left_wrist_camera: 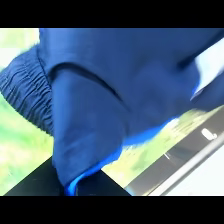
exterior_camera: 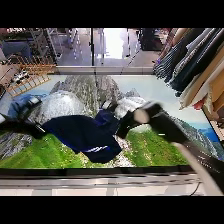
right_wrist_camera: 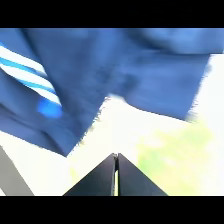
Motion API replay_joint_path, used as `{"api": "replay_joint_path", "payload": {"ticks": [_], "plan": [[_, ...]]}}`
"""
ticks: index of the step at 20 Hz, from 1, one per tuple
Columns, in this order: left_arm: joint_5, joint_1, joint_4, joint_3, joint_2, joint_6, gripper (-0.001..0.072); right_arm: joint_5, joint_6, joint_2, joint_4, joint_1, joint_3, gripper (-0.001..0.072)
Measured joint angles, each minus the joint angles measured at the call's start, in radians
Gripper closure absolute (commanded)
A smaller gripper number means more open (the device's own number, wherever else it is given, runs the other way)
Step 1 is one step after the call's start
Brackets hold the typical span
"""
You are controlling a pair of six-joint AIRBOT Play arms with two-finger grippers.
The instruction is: Fold the clothes and pants, and hang the long-sleeved shirts on hangers.
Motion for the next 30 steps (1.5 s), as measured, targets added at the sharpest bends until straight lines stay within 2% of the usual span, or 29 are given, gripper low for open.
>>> {"api": "replay_joint_path", "payload": {"ticks": [3, 5, 7, 9, 13, 17, 19, 23, 27, 30], "plan": [[-0.118, 0.000, -0.065, 0.222, 0.093, -0.012, 0.0692, 0.074, 0.042, 0.199, 0.002, -0.013, 0.063, 0.0683], [-0.157, 0.000, -0.097, 0.317, 0.138, -0.028, 0.0692, 0.122, 0.059, 0.262, 0.085, -0.017, 0.063, 0.0249], [-0.185, -0.001, -0.118, 0.365, 0.159, -0.064, 0.0691, 0.122, 0.062, 0.282, 0.240, -0.018, 0.007, 0.0239], [-0.201, -0.001, -0.134, 0.384, 0.158, -0.114, 0.0692, 0.050, 0.052, 0.269, 0.398, -0.018, -0.098, 0.0171], [-0.199, -0.024, -0.148, 0.387, 0.116, -0.213, 0.0692, -0.132, -0.042, 0.161, 0.669, -0.009, -0.317, 0.0164], [-0.108, -0.137, -0.179, 0.388, 0.063, -0.291, 0.0693, -0.293, -0.128, 0.052, 0.807, -0.022, -0.393, 0.0165], [-0.003, -0.219, -0.195, 0.388, 0.035, -0.351, 0.0692, -0.332, -0.156, 0.039, 0.830, -0.075, -0.405, 0.0165], [0.302, -0.378, -0.285, 0.388, -0.022, -0.447, 0.0692, -0.323, -0.176, 0.075, 0.843, -0.272, -0.415, 0.0165], [0.633, -0.475, -0.492, 0.389, -0.065, -0.477, 0.0692, -0.264, -0.145, 0.143, 0.846, -0.480, -0.418, 0.0165], [0.780, -0.500, -0.584, 0.383, -0.093, -0.485, 0.0692, -0.193, -0.108, 0.162, 0.845, -0.567, -0.419, 0.0165]]}}
